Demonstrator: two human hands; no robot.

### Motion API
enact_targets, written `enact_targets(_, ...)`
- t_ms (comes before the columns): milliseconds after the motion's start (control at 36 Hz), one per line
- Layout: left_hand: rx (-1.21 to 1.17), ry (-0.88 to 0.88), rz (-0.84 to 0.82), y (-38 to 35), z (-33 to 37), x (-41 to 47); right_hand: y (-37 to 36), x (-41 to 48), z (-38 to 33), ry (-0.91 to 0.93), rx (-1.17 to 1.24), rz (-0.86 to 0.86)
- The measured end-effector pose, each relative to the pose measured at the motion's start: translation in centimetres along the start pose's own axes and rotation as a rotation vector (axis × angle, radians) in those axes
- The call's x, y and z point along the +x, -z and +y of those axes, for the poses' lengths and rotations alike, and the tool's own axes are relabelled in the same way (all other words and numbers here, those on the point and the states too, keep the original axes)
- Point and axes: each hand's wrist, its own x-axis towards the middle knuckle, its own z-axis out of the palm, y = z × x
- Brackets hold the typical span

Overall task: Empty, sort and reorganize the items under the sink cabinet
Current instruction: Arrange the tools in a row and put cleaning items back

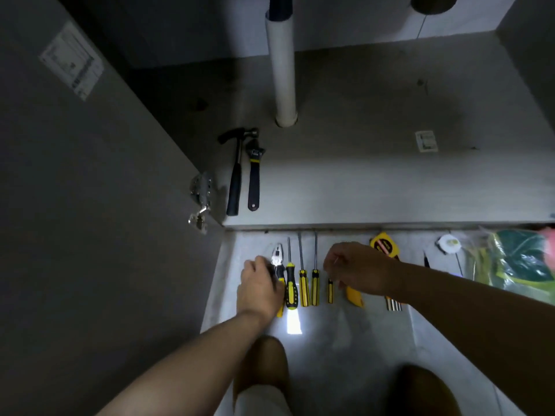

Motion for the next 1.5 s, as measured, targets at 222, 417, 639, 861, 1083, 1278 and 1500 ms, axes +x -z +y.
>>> enact_targets(222, -0.004, 0.177, -0.119, -2.0, -1.9, -0.3, -2.6, 0.1, -0.4, -0.089, -0.174, -0.093)
enact_targets(417, 0.053, 0.157, -0.045, -2.3, -2.4, -0.4, -8.6, 3.4, -0.2, -0.122, -0.239, -0.066)
enact_targets(639, -0.364, 0.347, -0.176, -1.1, -3.8, -0.7, -14.2, 6.8, 0.0, -0.205, -0.515, 0.222)
enact_targets(861, -0.414, 0.285, -0.008, -0.3, -4.0, -2.0, -15.3, 6.8, -0.1, -0.23, -0.372, 0.19)
enact_targets(1083, -0.41, -0.005, 0.118, 1.7, 1.2, -2.3, -9.2, 2.2, 1.5, -0.036, -0.118, 0.034)
enact_targets(1278, -0.512, -0.103, 0.208, 5.0, 7.6, 3.1, -3.4, -0.1, 0.8, 0.071, -0.082, 0.149)
enact_targets(1500, -0.292, -0.001, 0.17, 7.1, 10.1, 9.5, -0.3, 1.9, -1.0, 0.129, -0.04, 0.395)
